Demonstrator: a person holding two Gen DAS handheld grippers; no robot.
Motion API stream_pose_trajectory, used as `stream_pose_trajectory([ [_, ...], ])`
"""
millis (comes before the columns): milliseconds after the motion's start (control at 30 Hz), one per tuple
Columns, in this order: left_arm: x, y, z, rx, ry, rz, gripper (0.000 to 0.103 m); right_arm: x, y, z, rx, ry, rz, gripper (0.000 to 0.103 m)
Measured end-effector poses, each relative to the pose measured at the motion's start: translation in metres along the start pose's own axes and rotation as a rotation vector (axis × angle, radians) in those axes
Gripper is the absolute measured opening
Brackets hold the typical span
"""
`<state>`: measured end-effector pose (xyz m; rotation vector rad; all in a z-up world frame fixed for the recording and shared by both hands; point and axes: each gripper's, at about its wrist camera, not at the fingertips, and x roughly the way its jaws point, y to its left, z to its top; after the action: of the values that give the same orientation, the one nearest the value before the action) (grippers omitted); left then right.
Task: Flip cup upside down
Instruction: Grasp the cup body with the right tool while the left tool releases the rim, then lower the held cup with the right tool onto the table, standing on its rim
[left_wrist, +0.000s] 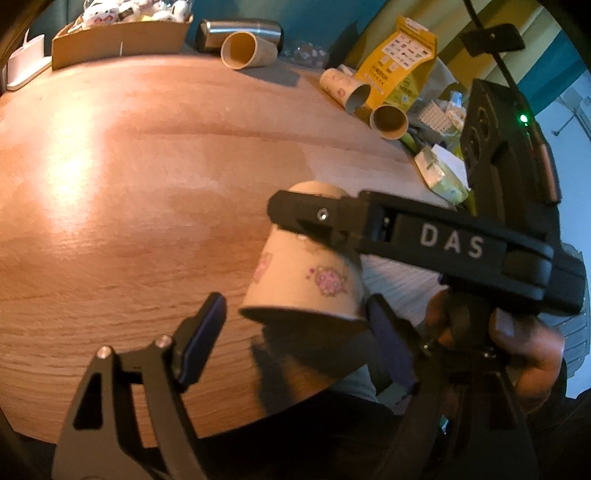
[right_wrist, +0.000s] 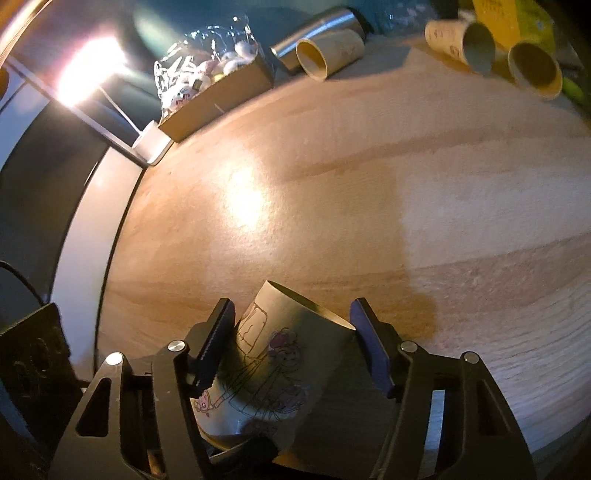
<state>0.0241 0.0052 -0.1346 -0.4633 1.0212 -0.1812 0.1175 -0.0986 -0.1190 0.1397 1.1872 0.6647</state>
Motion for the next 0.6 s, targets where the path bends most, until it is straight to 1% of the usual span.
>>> stream_pose_trajectory([
  [100, -0.003, 0.002, -0.002, -0.003, -0.005, -0.007, 0.080, -0.005, 0.002, 0.001, -0.035, -0.040, -0.034, 0.067],
  [200, -0.007, 0.003, -0.004, -0.003, -0.013, -0.006, 0.080, -0.014, 0.008, 0.000, -0.101, -0.111, -0.097, 0.067],
  [267, -0.011, 0.006, -0.005, -0.008, -0.023, 0.011, 0.080, -0.019, 0.012, 0.000, -0.154, -0.178, -0.180, 0.067],
  [333, -0.015, 0.010, -0.007, -0.019, -0.031, 0.016, 0.080, -0.022, 0.011, -0.001, -0.180, -0.225, -0.228, 0.066],
  [367, -0.016, 0.012, -0.008, -0.024, -0.035, 0.021, 0.080, -0.025, 0.009, -0.001, -0.199, -0.264, -0.267, 0.066],
  [467, -0.021, 0.023, -0.013, -0.049, -0.039, 0.034, 0.080, -0.030, 0.005, -0.008, -0.255, -0.356, -0.365, 0.065],
  [533, -0.022, 0.028, -0.014, -0.062, -0.044, 0.041, 0.080, -0.032, 0.004, -0.014, -0.290, -0.410, -0.415, 0.065],
  [567, -0.022, 0.030, -0.015, -0.064, -0.046, 0.043, 0.080, -0.033, 0.005, -0.019, -0.317, -0.449, -0.456, 0.065],
  [600, -0.023, 0.031, -0.016, -0.066, -0.050, 0.045, 0.080, -0.034, 0.005, -0.022, -0.333, -0.472, -0.477, 0.065],
])
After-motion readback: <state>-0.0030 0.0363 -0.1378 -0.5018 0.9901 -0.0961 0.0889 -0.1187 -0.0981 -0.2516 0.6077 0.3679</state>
